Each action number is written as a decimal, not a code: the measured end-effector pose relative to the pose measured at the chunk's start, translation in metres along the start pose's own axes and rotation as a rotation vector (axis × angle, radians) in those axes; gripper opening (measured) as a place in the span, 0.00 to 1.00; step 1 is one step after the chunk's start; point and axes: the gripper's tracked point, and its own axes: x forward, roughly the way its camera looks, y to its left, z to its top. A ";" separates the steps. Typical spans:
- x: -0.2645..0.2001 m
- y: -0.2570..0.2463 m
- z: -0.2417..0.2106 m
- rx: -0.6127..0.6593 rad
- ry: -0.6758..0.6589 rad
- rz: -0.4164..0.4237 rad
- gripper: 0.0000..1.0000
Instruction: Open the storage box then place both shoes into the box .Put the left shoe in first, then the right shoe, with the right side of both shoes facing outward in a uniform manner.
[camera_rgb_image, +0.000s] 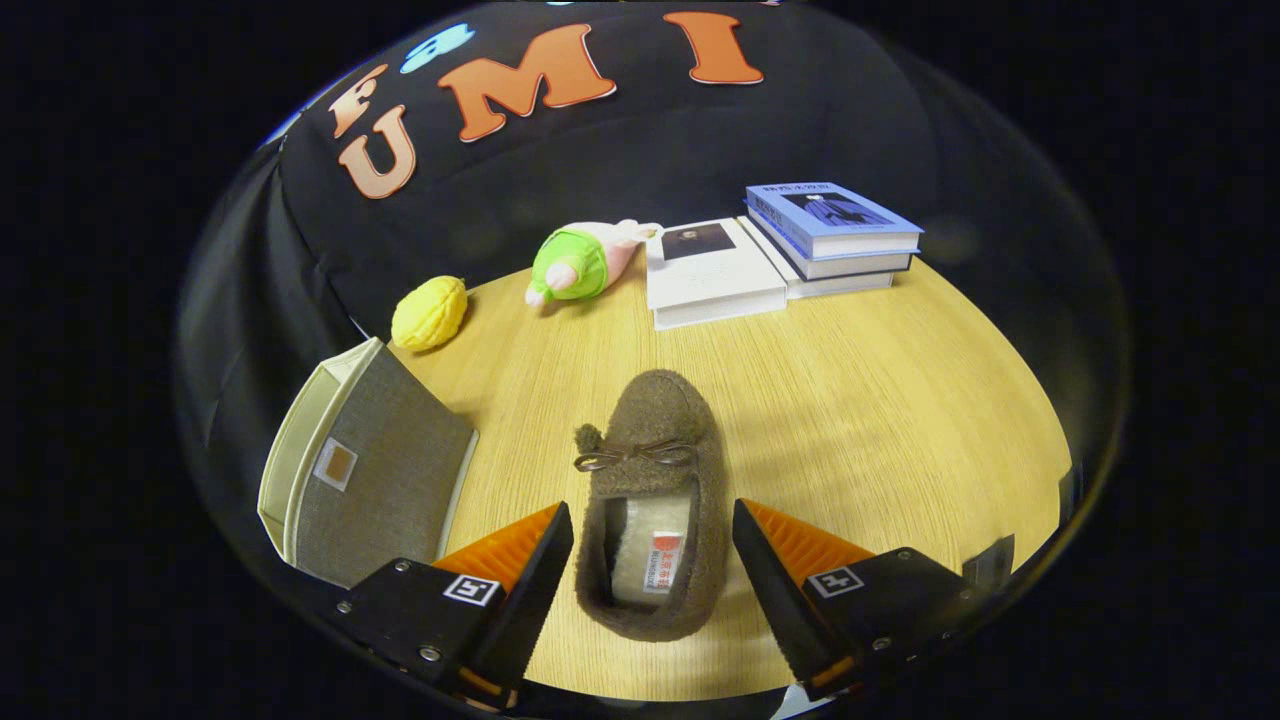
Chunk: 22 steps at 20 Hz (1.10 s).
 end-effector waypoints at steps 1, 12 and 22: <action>0.006 -0.003 -0.003 0.005 0.010 -0.004 0.95; 0.049 -0.022 -0.016 0.035 0.071 -0.074 0.61; 0.048 -0.037 -0.003 0.140 0.017 -0.151 0.05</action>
